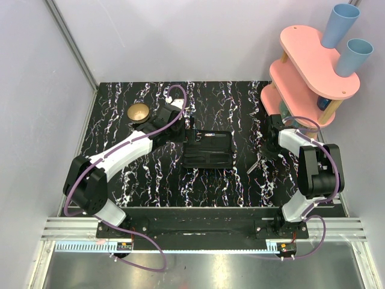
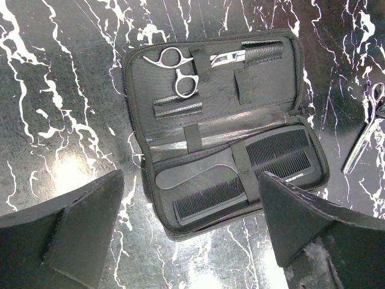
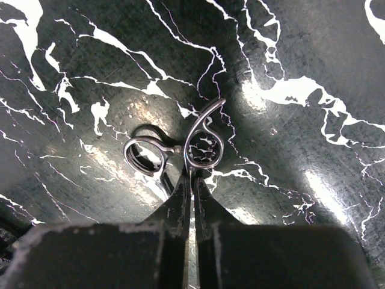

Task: Sort the hair-cutting tools
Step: Pick up the scissors from the center of the board.

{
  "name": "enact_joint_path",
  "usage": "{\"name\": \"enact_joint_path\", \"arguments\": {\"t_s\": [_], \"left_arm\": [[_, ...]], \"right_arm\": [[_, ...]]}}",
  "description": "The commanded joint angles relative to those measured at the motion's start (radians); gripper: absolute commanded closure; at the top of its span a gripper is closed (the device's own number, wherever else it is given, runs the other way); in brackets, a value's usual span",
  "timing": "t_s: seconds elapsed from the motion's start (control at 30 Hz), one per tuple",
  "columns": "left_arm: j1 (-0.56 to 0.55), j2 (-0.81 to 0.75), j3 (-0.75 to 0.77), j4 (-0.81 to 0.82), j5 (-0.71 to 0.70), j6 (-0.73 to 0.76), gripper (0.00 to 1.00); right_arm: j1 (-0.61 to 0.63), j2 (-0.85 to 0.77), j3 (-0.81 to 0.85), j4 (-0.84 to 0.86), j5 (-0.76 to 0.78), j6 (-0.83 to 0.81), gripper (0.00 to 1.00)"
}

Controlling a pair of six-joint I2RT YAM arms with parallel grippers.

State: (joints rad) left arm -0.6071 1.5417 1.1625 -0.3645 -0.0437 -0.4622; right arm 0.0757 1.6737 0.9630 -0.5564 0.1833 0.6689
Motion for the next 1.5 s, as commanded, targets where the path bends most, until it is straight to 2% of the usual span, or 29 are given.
{"name": "enact_joint_path", "arguments": {"t_s": [0.0,0.17,0.43,0.77,0.83,1.13,1.37,1.47], "left_arm": [[0.006,-0.023,0.012,0.038,0.021,0.007,0.01],[0.006,-0.038,0.003,0.052,0.038,-0.007,0.01],[0.006,-0.052,-0.012,0.119,0.177,-0.032,0.01],[0.004,-0.077,-0.090,0.401,0.392,-0.131,0.01],[0.001,-0.045,-0.075,0.438,0.455,-0.139,0.01],[-0.037,0.077,0.019,0.426,0.499,-0.105,0.01],[-0.043,0.104,0.031,0.541,0.642,-0.135,0.01],[-0.043,0.101,0.019,0.567,0.630,-0.154,0.01]], "right_arm": [[-0.004,-0.005,0.017,0.024,-0.074,0.008,1.00],[-0.005,-0.120,0.037,0.032,-0.139,0.011,1.00],[-0.005,-0.285,0.120,0.036,-0.283,0.050,1.00],[0.024,-0.348,0.177,0.095,-0.462,0.123,1.00],[0.056,-0.358,0.175,0.107,-0.466,0.150,1.00],[0.160,-0.371,0.192,0.171,-0.446,0.230,1.00],[0.203,-0.344,0.223,0.177,-0.435,0.230,1.00],[0.217,-0.330,0.232,0.185,-0.429,0.228,1.00]]}}
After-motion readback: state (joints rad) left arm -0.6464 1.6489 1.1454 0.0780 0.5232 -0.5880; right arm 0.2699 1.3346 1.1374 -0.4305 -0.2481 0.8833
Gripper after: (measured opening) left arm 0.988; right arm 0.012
